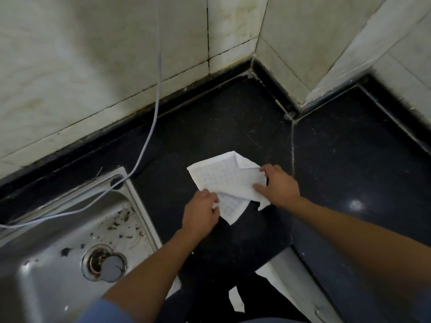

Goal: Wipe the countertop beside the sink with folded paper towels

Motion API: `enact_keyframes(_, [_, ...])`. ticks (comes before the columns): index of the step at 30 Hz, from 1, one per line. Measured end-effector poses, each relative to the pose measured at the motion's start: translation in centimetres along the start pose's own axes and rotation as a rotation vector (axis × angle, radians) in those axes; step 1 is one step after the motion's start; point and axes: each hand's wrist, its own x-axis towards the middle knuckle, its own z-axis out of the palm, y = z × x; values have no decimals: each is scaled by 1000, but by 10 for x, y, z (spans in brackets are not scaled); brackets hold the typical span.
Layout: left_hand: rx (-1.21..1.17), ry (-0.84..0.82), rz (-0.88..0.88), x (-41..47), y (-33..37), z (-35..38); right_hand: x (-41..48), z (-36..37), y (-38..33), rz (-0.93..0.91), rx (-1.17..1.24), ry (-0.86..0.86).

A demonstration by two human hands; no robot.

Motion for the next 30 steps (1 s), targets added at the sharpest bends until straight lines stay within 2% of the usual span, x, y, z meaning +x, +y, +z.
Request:
enact_keyframes(2, [156, -107, 173, -9, 5, 14, -4, 10, 6, 45, 36, -84])
enact_keyframes(3, [226, -150, 207, -10, 6, 19, -3, 12, 8, 71, 100, -79])
enact_keyframes(6, [327, -184, 196, -4, 6, 18, 0, 6, 17, 105, 176, -21])
enact_keyframes(11, [437, -211, 193, -3, -10, 3, 1, -7, 24, -47, -191, -5])
enact_keyframes(15, [519, -170, 217, -17, -21, -2, 10, -2, -2, -236, -198, 100])
enact_keyframes(19, [436, -188, 294, -28, -4, 7, 31, 5, -24, -256, -251, 51])
enact_keyframes(27, [463, -219, 111, -23, 11, 20, 52, -18, 0, -27, -154, 146])
enact_keyframes(30, [452, -223, 106, -24, 10, 19, 26, -24, 4, -244, -107, 206])
